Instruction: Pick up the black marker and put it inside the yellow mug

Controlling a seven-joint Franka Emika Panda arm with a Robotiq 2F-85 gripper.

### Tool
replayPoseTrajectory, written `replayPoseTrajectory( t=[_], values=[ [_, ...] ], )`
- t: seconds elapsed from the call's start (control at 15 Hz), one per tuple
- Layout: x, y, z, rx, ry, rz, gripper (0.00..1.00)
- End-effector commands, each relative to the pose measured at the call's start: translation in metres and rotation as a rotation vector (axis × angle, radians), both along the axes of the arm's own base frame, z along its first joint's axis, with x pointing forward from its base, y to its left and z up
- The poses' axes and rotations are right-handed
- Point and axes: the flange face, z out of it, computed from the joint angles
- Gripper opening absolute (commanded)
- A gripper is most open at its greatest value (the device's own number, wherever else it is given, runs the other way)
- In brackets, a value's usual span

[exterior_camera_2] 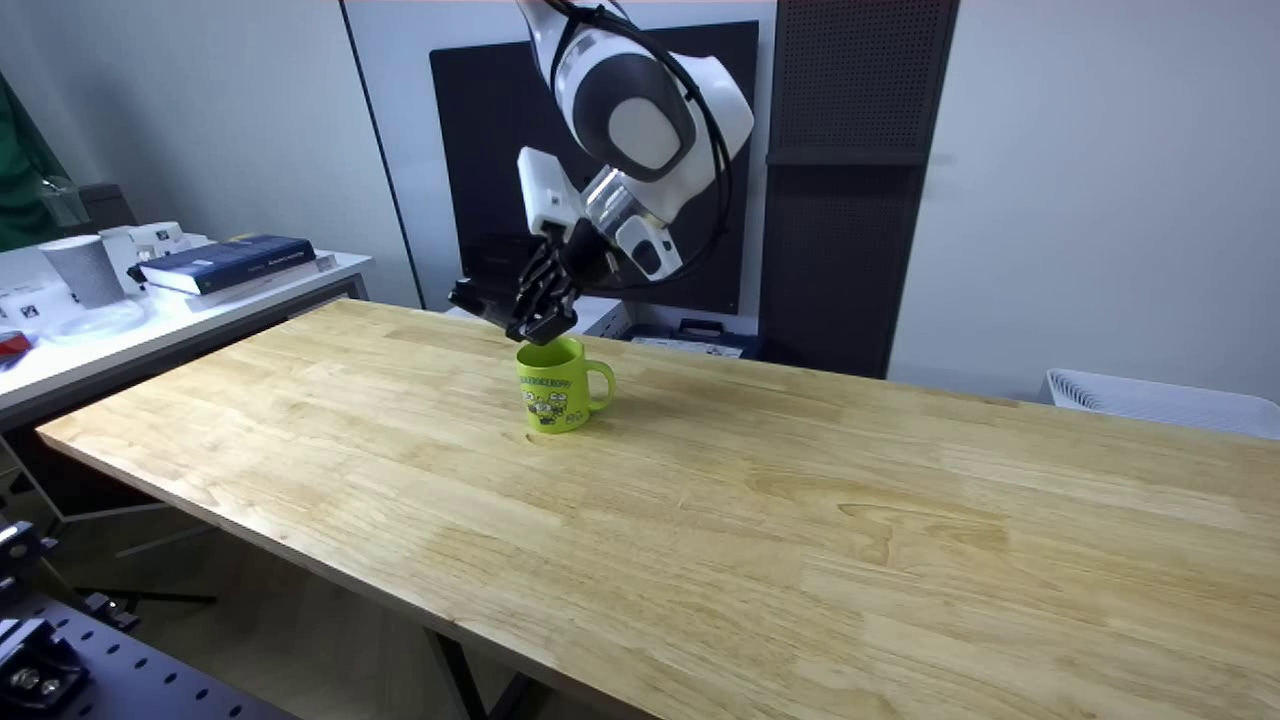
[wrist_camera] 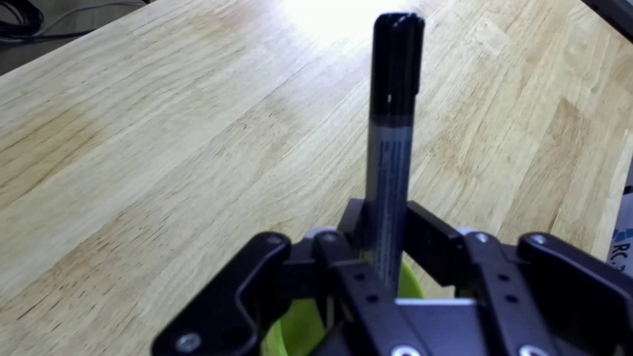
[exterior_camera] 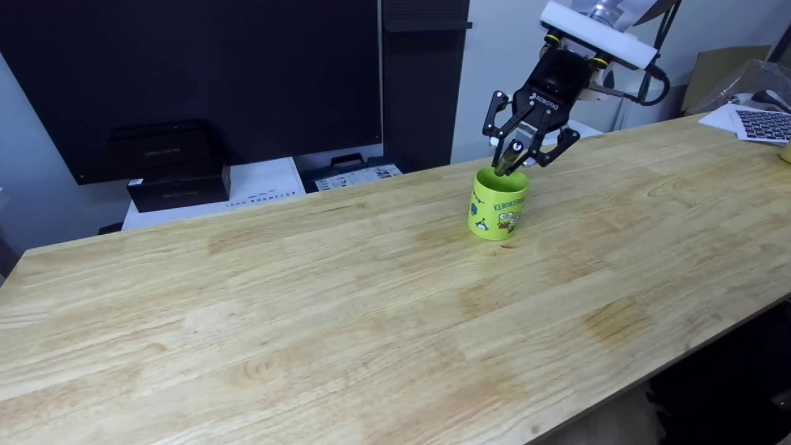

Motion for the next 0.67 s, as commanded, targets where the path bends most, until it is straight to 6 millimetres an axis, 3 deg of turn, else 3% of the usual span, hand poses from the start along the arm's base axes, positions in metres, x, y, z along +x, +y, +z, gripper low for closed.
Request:
replayPoseTrajectory(
  t=[0.0, 0.2, 0.27, 0.33, 0.6],
  values=[
    [-0.0002, -0.0028, 0.0038, 0.002, -0.006, -0.005, 0.06],
    [-0.001, -0.0051, 0.0043, 0.001, -0.01, -0.006, 0.06],
    [-0.0015, -0.006, 0.0052, 0.006, -0.016, -0.012, 0.37],
    [-0.002, -0.0068, 0.0056, 0.005, -0.015, -0.011, 0.51],
    [-0.0038, -0.0113, 0.0087, 0.0, -0.028, -0.015, 0.78]
  ],
)
